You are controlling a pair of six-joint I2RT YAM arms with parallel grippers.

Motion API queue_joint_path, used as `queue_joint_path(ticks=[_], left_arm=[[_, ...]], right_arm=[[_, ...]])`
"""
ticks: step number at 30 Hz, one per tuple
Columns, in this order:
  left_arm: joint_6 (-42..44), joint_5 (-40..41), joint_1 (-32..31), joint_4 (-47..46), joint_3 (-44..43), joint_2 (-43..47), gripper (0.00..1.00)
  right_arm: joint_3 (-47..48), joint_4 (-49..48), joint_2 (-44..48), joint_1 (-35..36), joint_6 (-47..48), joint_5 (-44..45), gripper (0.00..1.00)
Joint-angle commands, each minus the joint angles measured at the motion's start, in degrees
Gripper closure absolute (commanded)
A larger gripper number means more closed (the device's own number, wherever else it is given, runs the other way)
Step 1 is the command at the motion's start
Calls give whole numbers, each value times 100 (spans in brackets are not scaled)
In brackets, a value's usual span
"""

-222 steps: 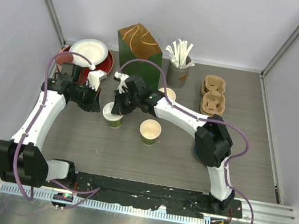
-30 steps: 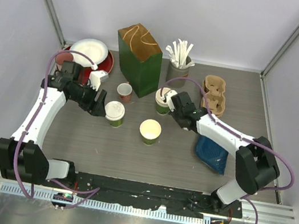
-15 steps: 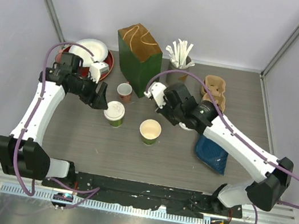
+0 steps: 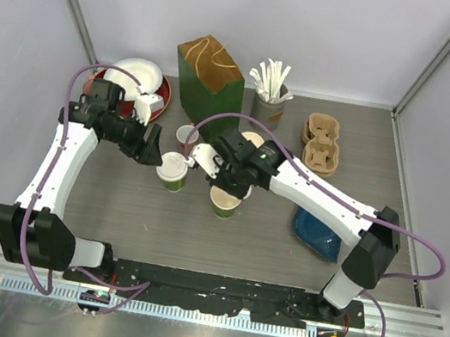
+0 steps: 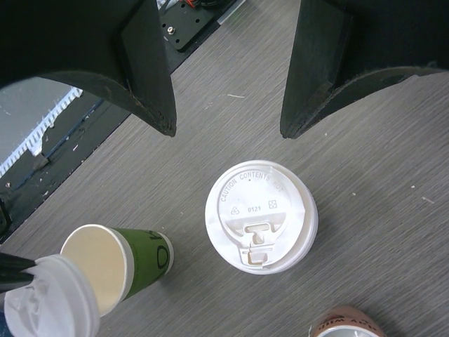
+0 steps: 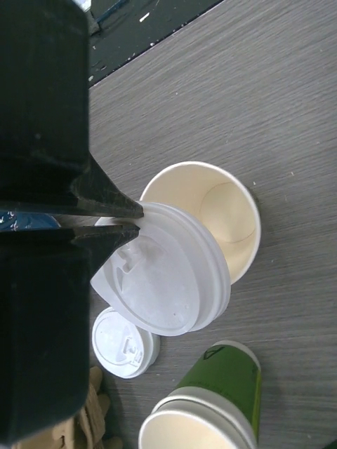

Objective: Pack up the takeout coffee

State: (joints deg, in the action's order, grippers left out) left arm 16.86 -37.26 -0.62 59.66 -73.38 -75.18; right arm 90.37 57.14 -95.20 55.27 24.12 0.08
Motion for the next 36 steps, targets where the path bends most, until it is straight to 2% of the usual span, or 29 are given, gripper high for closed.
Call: queue_joint_path(ticks=[1,15,20,32,36], left_arm=[[-34,-63,27,2,-18,161,35],[28,-71,27,37,-9,223,34],[45,-63,27,55,-9,232,34],[98,-63,27,55,8,196,34],[115,-63,27,63,8,196,34]], right_arm=[[473,253,-279,195,146,-70,99],[552,192,-649,415,14,-34,99],[535,174,-754,441,-30,431,99],[710,315,-711,599,-126,546,99],[807,394,-632,670,-206,826,99]])
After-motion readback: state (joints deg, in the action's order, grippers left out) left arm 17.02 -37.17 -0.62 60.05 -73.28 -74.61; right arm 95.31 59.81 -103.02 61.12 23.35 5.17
